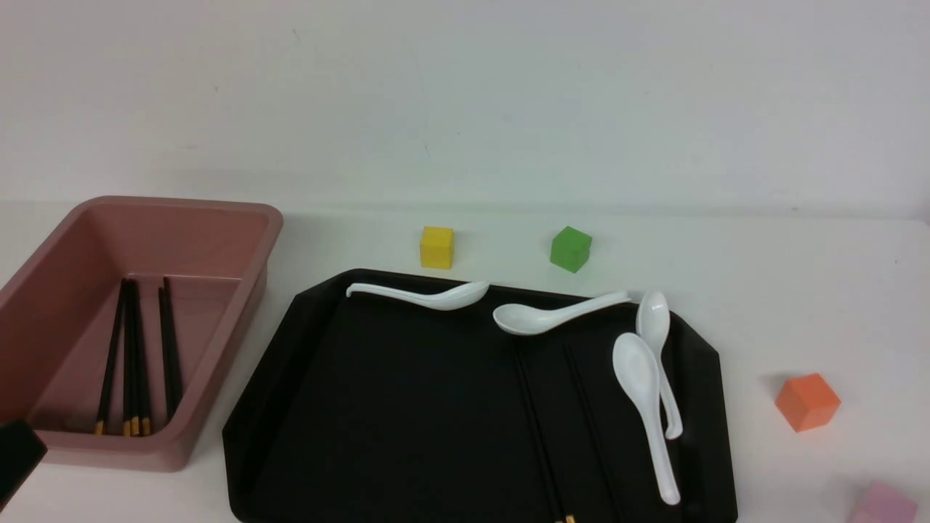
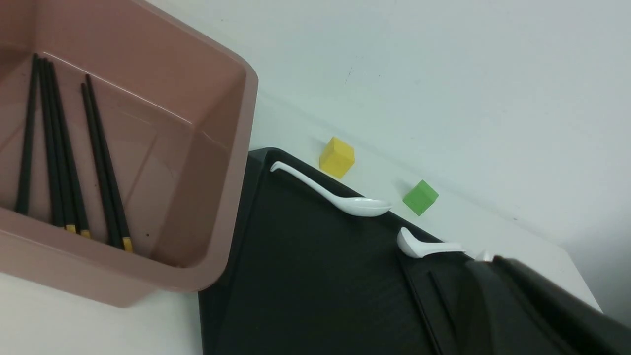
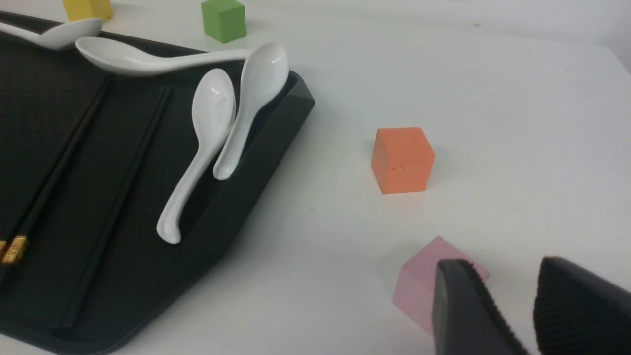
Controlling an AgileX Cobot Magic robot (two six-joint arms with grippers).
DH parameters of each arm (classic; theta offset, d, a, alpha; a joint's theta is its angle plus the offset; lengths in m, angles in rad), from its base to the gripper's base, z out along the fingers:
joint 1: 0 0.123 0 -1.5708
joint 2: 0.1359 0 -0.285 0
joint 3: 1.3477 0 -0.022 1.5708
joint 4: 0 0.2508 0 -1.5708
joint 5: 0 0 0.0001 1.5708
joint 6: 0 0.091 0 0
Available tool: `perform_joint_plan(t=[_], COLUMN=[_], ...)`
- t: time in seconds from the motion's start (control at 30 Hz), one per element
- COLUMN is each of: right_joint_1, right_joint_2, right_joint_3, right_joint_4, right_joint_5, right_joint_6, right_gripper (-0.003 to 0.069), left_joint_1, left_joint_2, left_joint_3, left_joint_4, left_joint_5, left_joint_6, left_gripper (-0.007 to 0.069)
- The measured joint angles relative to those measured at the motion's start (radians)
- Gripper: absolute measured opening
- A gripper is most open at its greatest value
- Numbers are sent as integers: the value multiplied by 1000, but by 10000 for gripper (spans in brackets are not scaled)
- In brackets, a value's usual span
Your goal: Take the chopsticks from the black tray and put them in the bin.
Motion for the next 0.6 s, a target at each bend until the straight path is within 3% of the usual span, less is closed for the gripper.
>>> perform_joint_plan(t=[0.17, 0.4, 0.6], right_joint_1=[0, 0, 0], right_joint_2=[0, 0, 0], right_joint_3=[0, 0, 0], right_joint_4=[0, 0, 0], right_joint_5=[0, 0, 0], right_joint_6=[0, 0, 0], right_gripper=[242, 242, 242], left_joint_1=[0, 0, 0], left_joint_2=[0, -59, -190], left_joint_3=[13, 127, 280], left_joint_4=[33, 236, 390], left_joint_5=[-7, -6, -49], left_joint_6=[2, -39, -148], left_gripper=[-11, -8, -2])
